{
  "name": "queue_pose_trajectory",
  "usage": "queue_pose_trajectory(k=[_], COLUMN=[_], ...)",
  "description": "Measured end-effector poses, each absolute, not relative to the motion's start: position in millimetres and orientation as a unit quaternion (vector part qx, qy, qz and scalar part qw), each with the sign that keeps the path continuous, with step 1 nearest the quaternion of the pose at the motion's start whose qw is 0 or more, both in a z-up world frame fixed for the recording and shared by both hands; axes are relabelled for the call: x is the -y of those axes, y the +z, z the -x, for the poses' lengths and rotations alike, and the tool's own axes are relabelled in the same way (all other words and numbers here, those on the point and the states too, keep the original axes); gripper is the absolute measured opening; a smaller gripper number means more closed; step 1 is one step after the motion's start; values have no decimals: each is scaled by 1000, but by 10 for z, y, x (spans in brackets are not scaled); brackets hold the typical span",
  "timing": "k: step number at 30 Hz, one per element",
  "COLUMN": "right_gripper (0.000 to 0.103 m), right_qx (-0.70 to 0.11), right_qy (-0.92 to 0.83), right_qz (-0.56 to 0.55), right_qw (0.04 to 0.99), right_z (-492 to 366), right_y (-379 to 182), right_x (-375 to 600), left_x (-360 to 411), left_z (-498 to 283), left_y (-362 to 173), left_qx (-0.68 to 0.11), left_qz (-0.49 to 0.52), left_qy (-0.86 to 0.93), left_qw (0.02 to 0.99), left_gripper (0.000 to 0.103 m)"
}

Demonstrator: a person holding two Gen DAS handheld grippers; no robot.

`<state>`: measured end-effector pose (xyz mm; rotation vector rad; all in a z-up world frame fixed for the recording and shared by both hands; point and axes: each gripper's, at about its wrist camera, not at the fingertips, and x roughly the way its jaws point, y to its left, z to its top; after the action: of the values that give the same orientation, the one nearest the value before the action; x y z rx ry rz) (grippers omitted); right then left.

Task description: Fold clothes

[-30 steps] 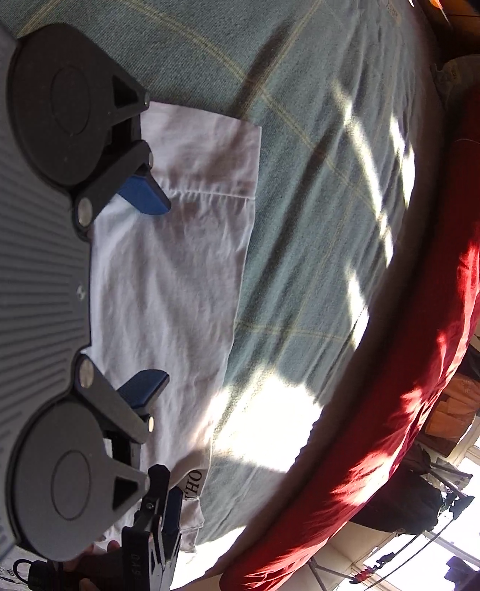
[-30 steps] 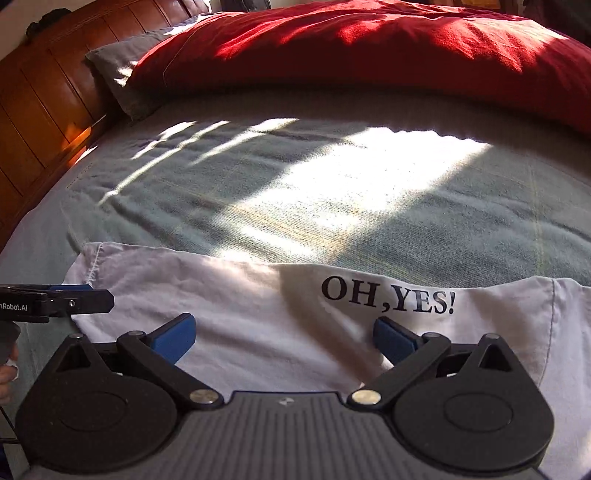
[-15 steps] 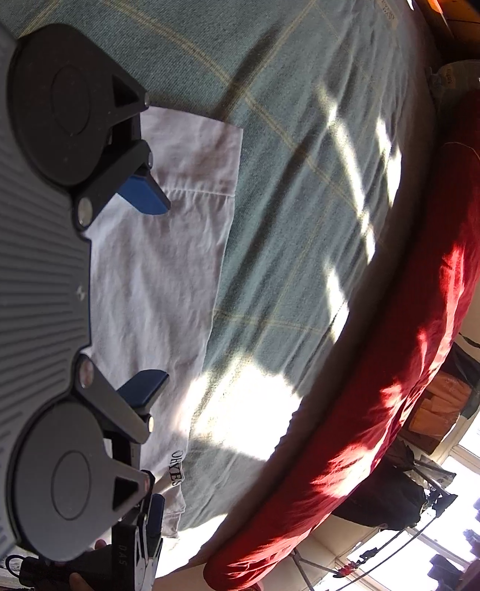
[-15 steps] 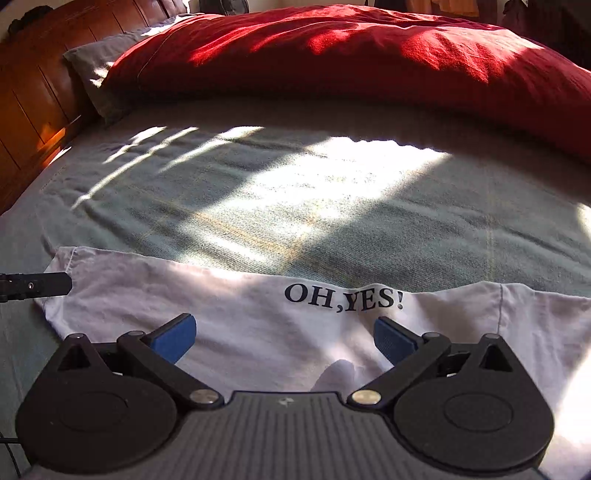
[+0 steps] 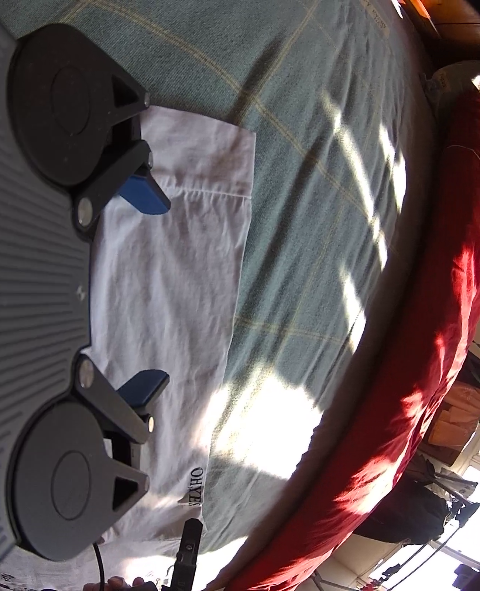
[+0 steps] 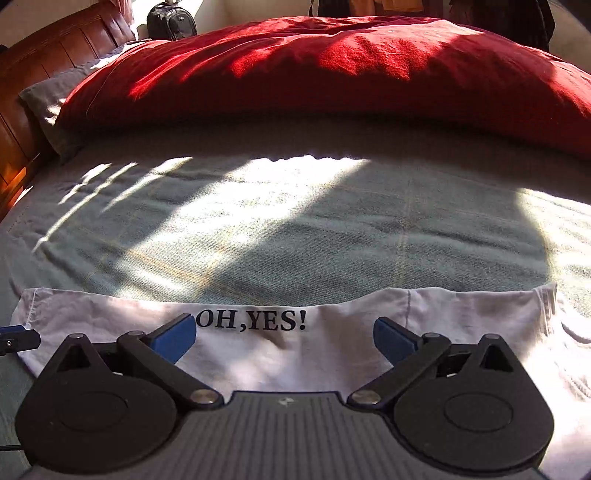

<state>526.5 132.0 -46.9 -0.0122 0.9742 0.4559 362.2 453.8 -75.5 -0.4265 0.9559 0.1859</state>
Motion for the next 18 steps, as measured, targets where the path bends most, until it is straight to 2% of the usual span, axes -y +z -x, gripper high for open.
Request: queue_pose_trajectory(k=[3, 6, 11, 18], right_gripper=[103, 103, 103, 103], right_qx=[-497, -484, -475, -480], right_qy=[220, 231, 242, 169], right_qz=[-1, 22, -1, 18], right_qw=[840, 844, 846, 860], right_z=[-5473, -5578, -5478, -5111], right_y=[-751, -755, -435, -224], right_x=[-1305, -1380, -1137, -112], left_x=[-4511, -4472, -4335, -3773], left_z=[-3643, -3664, -3669, -3824], left_y=[-779, -767, -579, -278], left_qx=[-463, -469, -470, -461], left_qz=[195, 180, 159, 123], left_qy=[92, 94, 95, 36], left_qw=[860, 860, 863, 878], left_gripper=[91, 91, 91, 91])
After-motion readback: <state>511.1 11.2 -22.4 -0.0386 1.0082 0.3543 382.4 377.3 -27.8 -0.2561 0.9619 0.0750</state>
